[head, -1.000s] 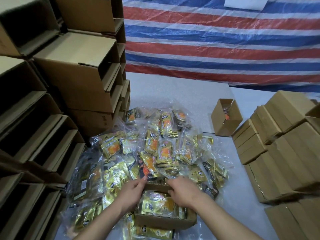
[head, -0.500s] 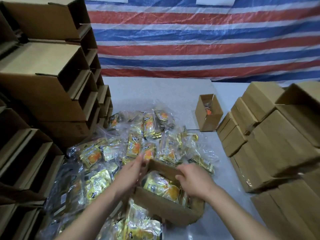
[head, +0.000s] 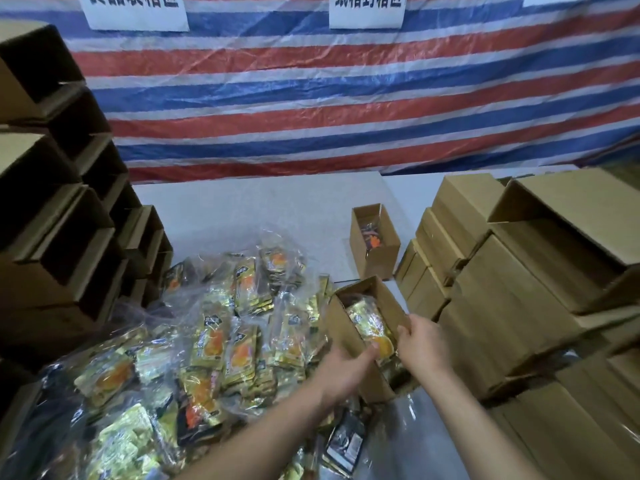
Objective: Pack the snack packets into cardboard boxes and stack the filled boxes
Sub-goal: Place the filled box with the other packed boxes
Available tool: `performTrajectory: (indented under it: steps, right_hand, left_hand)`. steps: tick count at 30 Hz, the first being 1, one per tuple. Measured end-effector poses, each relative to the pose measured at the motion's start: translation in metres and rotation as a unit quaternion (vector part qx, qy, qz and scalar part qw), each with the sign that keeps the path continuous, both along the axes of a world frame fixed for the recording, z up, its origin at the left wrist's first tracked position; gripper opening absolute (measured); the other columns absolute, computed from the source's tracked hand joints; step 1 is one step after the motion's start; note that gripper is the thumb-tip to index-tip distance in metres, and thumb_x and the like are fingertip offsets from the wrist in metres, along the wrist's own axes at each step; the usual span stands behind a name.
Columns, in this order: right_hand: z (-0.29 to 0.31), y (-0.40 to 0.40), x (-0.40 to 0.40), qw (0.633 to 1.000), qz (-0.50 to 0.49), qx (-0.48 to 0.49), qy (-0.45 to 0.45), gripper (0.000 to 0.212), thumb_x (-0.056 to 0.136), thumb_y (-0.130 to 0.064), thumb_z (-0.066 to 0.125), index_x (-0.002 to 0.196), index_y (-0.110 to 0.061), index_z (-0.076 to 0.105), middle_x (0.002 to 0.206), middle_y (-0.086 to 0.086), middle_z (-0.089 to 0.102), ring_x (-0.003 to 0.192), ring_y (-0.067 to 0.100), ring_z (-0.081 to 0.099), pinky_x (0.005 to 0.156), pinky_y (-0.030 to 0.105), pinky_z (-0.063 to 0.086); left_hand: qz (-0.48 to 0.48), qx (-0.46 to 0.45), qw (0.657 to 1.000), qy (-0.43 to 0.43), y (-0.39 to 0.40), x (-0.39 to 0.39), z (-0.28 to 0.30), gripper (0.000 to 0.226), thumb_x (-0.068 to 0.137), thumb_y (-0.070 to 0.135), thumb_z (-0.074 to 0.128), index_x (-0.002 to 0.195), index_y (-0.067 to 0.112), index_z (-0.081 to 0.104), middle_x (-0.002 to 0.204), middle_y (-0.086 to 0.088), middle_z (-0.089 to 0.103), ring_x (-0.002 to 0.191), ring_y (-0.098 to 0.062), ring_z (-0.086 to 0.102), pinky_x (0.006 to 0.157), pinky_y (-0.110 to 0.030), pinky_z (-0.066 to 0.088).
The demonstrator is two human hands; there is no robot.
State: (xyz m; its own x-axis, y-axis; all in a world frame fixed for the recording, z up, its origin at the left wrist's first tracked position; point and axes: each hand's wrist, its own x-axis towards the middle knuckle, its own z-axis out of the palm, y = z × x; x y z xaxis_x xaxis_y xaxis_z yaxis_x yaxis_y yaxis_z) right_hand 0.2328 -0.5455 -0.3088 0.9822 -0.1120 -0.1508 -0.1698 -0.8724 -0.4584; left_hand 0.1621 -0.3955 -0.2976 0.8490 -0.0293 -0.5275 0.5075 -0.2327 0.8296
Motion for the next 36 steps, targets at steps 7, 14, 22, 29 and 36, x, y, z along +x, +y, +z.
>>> performTrajectory:
  steps: [7, 14, 22, 29, 36]
  right_hand:
    - [-0.017, -0.027, 0.053, 0.995, -0.092, -0.019, 0.046, 0.025, 0.098, -0.015, 0.046, 0.118, -0.01, 0.061, 0.119, 0.015, 0.065, 0.106, 0.035, 0.062, 0.071, 0.031, 0.039]
    - [-0.037, -0.04, 0.109, 0.992, -0.109, -0.01, 0.061, 0.028, 0.096, -0.013, 0.048, 0.121, -0.005, 0.058, 0.124, 0.021, 0.064, 0.113, 0.039, 0.061, 0.087, 0.037, 0.048]
    - [-0.066, -0.045, 0.153, 0.996, -0.052, -0.019, 0.064, 0.036, 0.092, -0.001, 0.052, 0.128, -0.005, 0.051, 0.125, 0.018, 0.063, 0.115, 0.036, 0.061, 0.088, 0.035, 0.048]
    - [-0.088, -0.045, 0.169, 0.997, -0.006, -0.05, 0.052, 0.042, 0.088, 0.01, 0.044, 0.126, -0.007, 0.046, 0.116, 0.017, 0.065, 0.109, 0.035, 0.062, 0.088, 0.039, 0.05]
    - [-0.091, -0.044, 0.175, 0.997, 0.0, -0.074, 0.021, 0.042, 0.089, 0.009, 0.046, 0.129, -0.006, 0.046, 0.125, 0.015, 0.06, 0.115, 0.034, 0.06, 0.092, 0.038, 0.05]
  left_hand:
    - [-0.03, 0.084, 0.996, 0.007, -0.057, 0.084, -0.035, 0.068, 0.103, 0.043, 0.037, 0.155, 0.004, 0.015, 0.153, -0.016, 0.042, 0.133, -0.028, 0.048, 0.105, -0.031, 0.038]
    - [-0.034, 0.086, 0.996, 0.014, -0.084, 0.158, -0.064, 0.056, 0.106, 0.034, 0.029, 0.152, 0.0, 0.024, 0.154, -0.019, 0.037, 0.13, -0.026, 0.046, 0.103, -0.03, 0.037]
    - [0.003, 0.045, 0.998, 0.033, -0.091, 0.206, -0.095, 0.057, 0.107, 0.025, 0.029, 0.155, -0.001, 0.013, 0.16, -0.021, 0.026, 0.145, -0.033, 0.031, 0.119, -0.039, 0.027]
    - [0.017, 0.049, 0.998, 0.044, -0.091, 0.225, -0.122, 0.059, 0.108, 0.03, 0.029, 0.154, -0.002, 0.013, 0.16, -0.019, 0.027, 0.145, -0.032, 0.031, 0.114, -0.035, 0.029]
    - [-0.008, 0.053, 0.997, 0.05, -0.089, 0.231, -0.123, 0.063, 0.105, 0.037, 0.03, 0.154, 0.0, 0.015, 0.155, -0.021, 0.034, 0.141, -0.035, 0.037, 0.114, -0.039, 0.031]
